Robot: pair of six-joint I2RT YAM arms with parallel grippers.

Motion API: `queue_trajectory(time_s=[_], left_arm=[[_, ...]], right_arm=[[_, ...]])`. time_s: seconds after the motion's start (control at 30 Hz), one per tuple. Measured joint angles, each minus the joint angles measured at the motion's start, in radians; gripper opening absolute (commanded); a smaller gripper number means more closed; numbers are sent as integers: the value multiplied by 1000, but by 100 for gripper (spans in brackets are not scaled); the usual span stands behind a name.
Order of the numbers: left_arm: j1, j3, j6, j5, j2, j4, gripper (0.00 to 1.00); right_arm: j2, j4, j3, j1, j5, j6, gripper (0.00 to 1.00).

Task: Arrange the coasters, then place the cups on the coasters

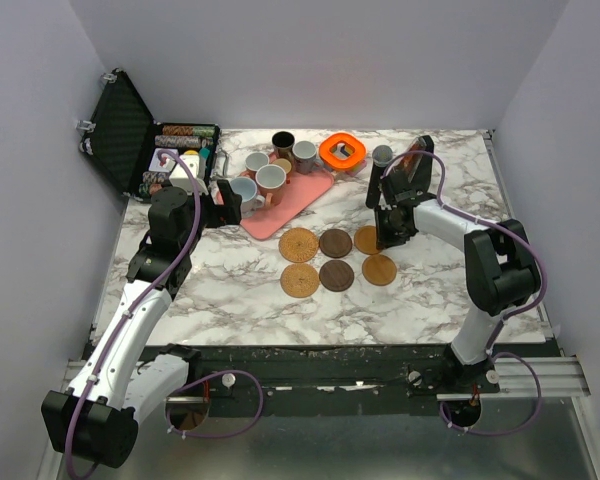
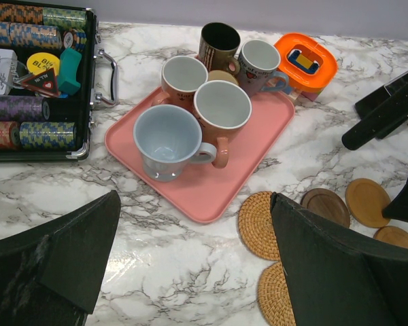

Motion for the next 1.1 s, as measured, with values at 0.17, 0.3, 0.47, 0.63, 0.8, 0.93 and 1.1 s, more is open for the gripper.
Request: queue_trajectory(time_s=[0.17,0.3,0.47,0.63,0.8,0.93,1.1], left_arm=[[0,0,0,0,0,0,99],[0,0,0,0,0,0,99],[0,0,0,0,0,0,99],[0,0,0,0,0,0,99],[0,0,0,0,0,0,99],[0,0,0,0,0,0,99],[0,0,0,0,0,0,99]], right_arm=[[0,-1,0,4,3,0,36],[-4,2,-5,5,2,0,36],[-7,2,-10,11,-4,0,36],[-7,2,-10,12,-10,0,36],[-7,2,-11,12,-10,5,42],[-18,11,-25,14,-8,23,47],[-25,10,-34,21,5,35,54]])
